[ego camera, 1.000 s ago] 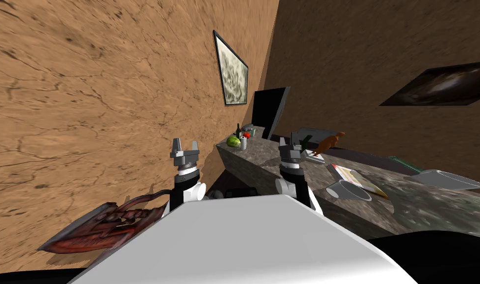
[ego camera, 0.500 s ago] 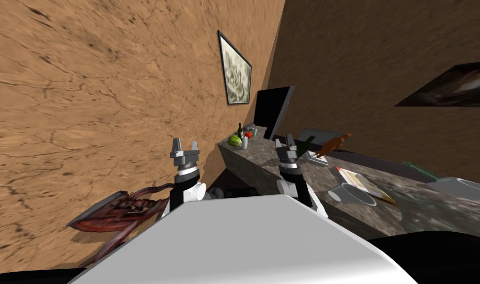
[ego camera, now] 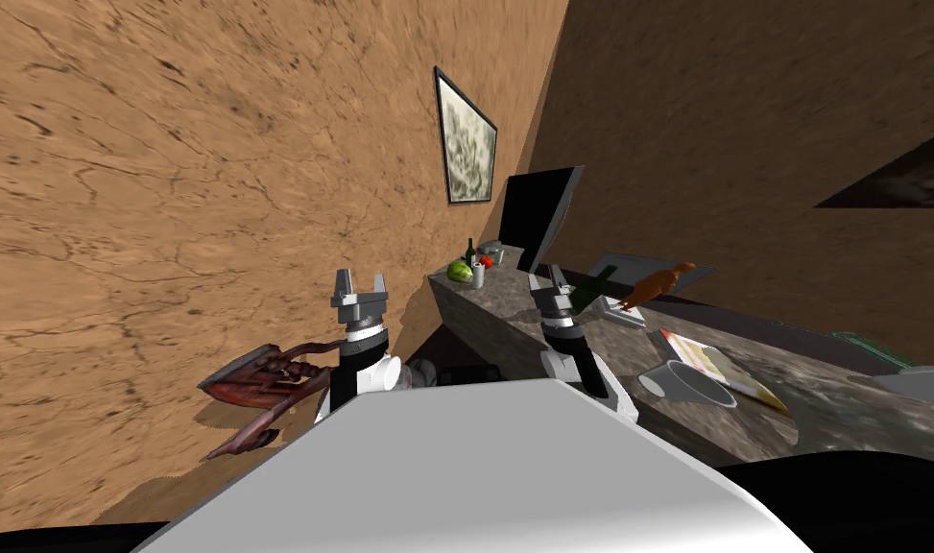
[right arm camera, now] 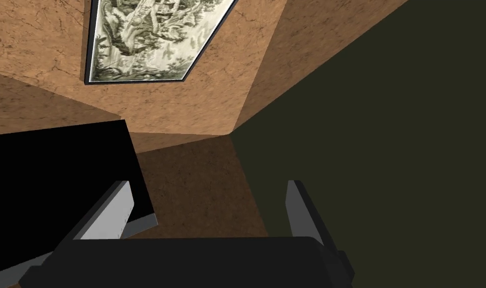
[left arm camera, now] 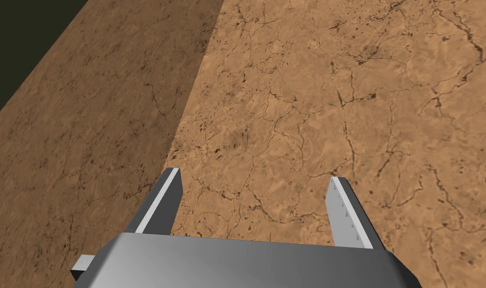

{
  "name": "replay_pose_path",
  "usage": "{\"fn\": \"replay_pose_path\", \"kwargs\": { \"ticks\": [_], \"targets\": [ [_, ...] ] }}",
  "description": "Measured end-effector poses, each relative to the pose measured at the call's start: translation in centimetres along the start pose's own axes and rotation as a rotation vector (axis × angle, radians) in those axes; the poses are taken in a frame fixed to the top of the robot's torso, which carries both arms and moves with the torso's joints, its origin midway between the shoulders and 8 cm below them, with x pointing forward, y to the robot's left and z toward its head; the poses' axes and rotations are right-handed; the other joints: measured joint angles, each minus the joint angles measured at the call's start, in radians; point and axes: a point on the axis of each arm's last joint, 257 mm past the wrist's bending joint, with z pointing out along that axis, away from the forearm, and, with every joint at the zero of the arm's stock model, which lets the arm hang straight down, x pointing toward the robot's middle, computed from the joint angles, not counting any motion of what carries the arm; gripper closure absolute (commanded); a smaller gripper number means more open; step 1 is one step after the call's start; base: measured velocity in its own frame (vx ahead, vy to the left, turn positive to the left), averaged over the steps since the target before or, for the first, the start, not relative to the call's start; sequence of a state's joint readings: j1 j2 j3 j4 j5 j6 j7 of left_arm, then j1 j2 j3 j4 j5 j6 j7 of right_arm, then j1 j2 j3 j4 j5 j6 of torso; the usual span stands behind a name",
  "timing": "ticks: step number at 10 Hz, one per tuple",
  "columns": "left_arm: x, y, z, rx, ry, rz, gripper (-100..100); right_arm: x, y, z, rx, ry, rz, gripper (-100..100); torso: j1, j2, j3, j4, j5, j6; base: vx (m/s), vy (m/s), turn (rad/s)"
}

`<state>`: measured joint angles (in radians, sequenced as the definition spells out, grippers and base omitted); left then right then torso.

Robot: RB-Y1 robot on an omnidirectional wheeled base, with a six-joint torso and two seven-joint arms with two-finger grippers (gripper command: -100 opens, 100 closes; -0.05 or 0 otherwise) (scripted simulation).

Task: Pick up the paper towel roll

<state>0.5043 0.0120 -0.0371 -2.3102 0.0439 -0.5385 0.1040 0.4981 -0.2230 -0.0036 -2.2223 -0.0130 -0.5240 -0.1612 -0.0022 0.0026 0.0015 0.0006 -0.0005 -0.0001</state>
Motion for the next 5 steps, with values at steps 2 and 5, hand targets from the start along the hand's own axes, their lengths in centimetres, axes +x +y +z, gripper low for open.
{"fn": "replay_pose_path", "kwargs": {
  "ticks": [2, 5],
  "targets": [
    [0.0, 0.0, 0.0, 0.000, 0.000, 0.000, 0, 0.3, -0.8, -0.1, 0.014, 0.026, 0.053, -100, 0.000, 0.000, 0.000, 0.000, 0.000, 0.000, -0.045, -0.023, 0.094],
    [0.0, 0.0, 0.0, 0.000, 0.000, 0.000, 0, 0.5, -2.0, -0.3, 0.037, 0.063, 0.137, -100, 0.000, 0.001, 0.000, 0.000, 0.000, 0.001, -0.058, -0.028, 0.134]
  ]
}}
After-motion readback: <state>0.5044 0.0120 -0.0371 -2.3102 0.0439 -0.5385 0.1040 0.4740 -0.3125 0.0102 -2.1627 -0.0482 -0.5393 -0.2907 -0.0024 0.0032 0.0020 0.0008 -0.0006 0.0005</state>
